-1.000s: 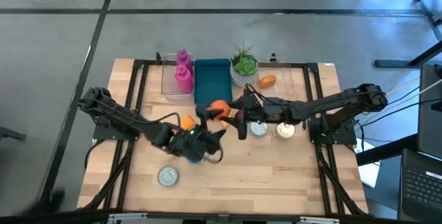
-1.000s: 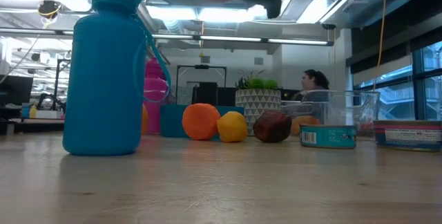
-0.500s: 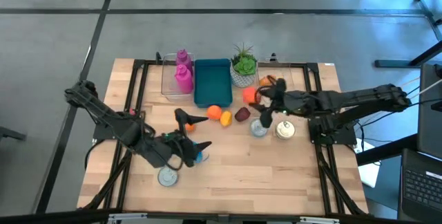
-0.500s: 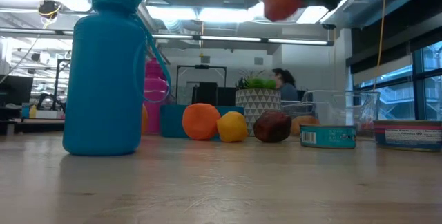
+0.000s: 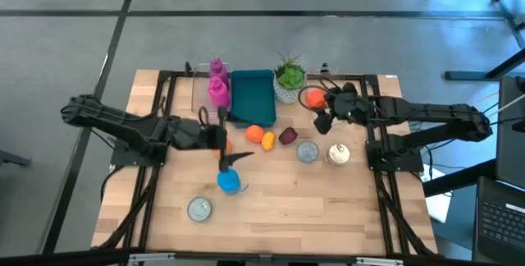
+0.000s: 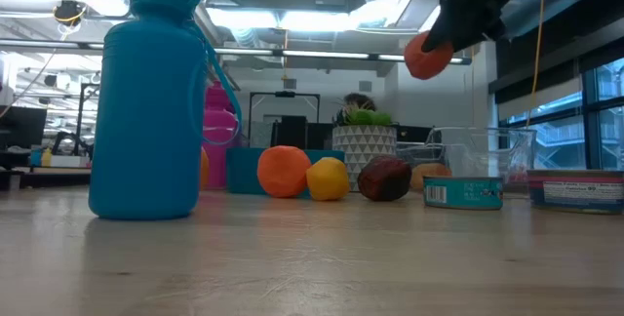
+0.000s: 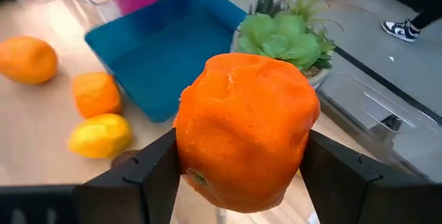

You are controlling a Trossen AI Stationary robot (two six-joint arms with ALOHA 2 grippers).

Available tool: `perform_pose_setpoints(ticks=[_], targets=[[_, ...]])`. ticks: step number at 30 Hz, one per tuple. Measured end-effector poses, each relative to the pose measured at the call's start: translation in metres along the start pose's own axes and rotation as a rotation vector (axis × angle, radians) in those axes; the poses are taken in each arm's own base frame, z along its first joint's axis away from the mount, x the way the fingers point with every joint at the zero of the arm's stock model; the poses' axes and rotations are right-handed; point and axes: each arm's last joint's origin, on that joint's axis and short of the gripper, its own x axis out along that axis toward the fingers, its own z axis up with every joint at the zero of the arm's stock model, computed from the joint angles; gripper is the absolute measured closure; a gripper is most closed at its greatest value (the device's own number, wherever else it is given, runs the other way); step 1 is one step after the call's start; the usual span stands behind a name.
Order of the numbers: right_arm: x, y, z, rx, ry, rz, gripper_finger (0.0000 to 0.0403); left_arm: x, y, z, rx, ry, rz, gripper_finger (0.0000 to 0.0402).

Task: Pick & Place Food Item
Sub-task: Put the left orange into the right transparent bin

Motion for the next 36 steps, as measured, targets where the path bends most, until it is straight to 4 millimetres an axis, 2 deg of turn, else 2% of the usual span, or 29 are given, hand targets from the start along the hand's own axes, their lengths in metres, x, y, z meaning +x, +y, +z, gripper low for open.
perform_pose_setpoints(ticks=[4,8,14,21,27,36], targets=[[0.009,-0.018,0.005,0.033,0.028,-0.019,0.0151,0.001,0.011,-0.031,-0.086,-0.146,-0.062,0.0006],[0.016,-0.034,0.009,0.07,0.046,-0.032,0.0151,0.002,0.017,-0.06,-0.174,-0.217,-0.082,0.0006],[0.029,-0.05,0.014,0.119,0.05,-0.048,0.0151,0.003,0.018,-0.087,-0.247,-0.268,-0.09,0.0006],[0.061,-0.055,0.017,0.114,0.089,-0.025,0.0151,0.004,0.021,-0.088,-0.231,-0.271,-0.001,0.0006],[0.086,-0.06,0.013,0.084,0.179,-0.059,0.0151,0.004,0.021,-0.088,-0.271,-0.273,-0.004,0.0008],[0.086,-0.061,0.044,0.067,0.164,-0.077,0.0151,0.005,0.015,-0.093,-0.328,-0.21,-0.04,0.0008]])
